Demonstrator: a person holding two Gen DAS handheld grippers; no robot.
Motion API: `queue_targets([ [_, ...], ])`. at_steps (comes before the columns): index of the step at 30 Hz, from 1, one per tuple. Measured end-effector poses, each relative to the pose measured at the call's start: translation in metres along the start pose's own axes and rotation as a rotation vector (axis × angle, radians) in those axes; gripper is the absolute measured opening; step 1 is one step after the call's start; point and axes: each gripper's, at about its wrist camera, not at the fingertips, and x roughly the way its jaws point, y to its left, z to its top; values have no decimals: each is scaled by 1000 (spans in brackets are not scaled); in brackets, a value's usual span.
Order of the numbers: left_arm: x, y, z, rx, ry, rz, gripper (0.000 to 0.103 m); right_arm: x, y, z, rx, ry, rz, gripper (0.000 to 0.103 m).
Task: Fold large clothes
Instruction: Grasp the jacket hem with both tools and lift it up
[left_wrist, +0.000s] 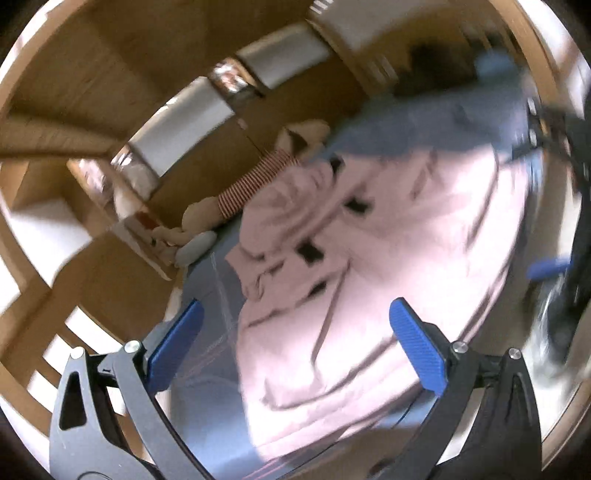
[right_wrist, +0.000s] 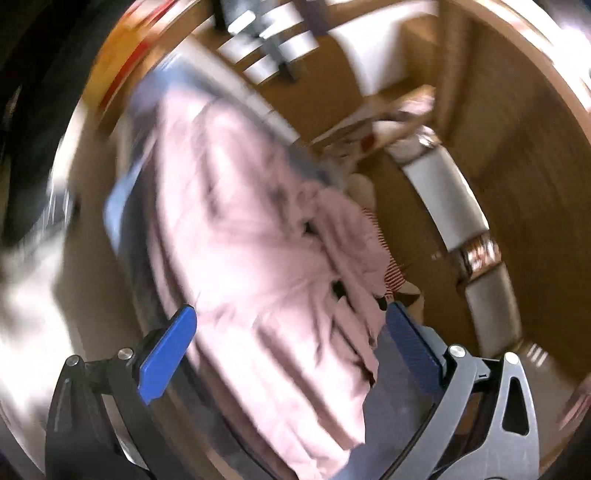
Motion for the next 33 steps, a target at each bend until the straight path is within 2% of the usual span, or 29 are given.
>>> queue_targets([
  [1,3,-6,-5,52,12,16,101,5,11,-5,-50,28,-5,102],
  [3,7,-10,-10,94,35,26,101,18,28,-15,-115,81,-6,102],
  [7,12,-3,-12,69,64,14,101,44,46,-30,-193,169,-22,102],
  [10,11,-3,-12,69,60,14,101,53,55,-36,-234,173,-42,102],
  [16,14,-5,-14,82,77,17,101,76,44,-45,-213,253,-122,89],
  [19,14,-6,-14,83,74,11,101,78,33,-46,-176,259,-154,89],
  [21,15,-6,-14,85,78,10,101,84,31,-49,-176,287,-171,83],
  [23,15,-9,-14,91,86,-1,101,85,28,-51,-162,291,-184,82],
  [25,16,-12,-15,101,84,-15,101,92,21,-52,-135,317,-172,71],
  [27,16,-18,-17,128,85,-25,101,97,13,-50,-109,343,-142,42],
  [30,18,-30,-24,181,89,-50,101,87,-9,-36,-22,300,-152,24],
  [33,18,-50,-32,271,84,-80,101,78,-47,-26,150,262,-136,17],
])
